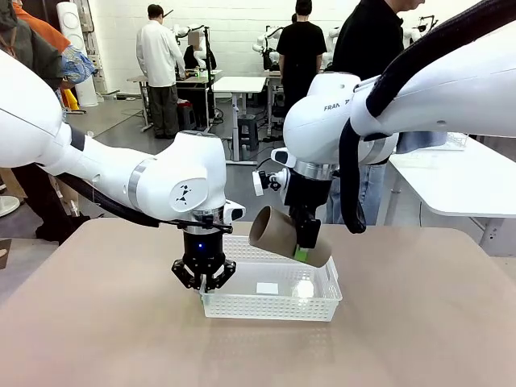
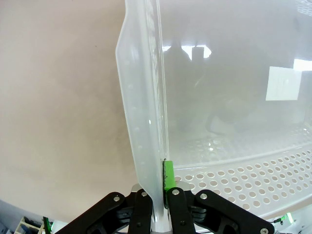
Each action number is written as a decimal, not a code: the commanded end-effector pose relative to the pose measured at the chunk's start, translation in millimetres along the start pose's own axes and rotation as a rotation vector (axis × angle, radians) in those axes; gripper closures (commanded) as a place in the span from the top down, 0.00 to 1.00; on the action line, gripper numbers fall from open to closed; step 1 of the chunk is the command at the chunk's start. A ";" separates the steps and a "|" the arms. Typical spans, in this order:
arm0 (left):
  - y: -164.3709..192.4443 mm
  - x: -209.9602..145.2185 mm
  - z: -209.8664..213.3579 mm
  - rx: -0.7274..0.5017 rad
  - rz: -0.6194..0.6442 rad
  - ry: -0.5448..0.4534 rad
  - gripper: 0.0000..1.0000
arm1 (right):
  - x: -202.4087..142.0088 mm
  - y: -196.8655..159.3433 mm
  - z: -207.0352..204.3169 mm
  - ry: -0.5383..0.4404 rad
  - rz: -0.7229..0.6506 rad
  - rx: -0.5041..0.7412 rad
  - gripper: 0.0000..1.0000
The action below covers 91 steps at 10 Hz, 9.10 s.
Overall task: Clean and organize the cups into the basket.
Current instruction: Pick up the Organizing basket and move it to the center of the table, then pick up the Reusable plastic cup from the right side of the table and place it inside the Organizing basket, then pick up the Reusable plastic cup from the right side of the table and stack it inside the Organizing basket in the center of the table.
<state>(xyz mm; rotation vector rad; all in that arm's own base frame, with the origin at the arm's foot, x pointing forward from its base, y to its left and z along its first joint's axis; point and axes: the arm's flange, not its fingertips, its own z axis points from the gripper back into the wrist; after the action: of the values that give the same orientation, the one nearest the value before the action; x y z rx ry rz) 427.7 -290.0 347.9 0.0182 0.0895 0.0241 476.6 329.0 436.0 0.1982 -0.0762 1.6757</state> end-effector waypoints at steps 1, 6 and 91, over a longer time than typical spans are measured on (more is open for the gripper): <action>1.1 -2.1 -1.5 0.004 0.000 -0.001 0.00 | -10.3 -1.6 -8.0 -0.064 0.000 0.013 0.83; 1.1 -2.1 -1.5 0.004 0.000 -0.001 0.00 | -17.9 -18.7 -41.1 -0.041 -0.059 0.092 0.83; 1.1 -2.1 -1.5 0.004 0.000 -0.001 0.00 | -330.1 27.2 -161.3 -1.155 -0.036 -0.036 0.41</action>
<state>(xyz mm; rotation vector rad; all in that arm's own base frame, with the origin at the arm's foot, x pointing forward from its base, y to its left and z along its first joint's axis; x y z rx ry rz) 427.7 -289.7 347.8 0.0179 0.0894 0.0249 469.4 29.4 219.3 1.1056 -0.9427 1.2792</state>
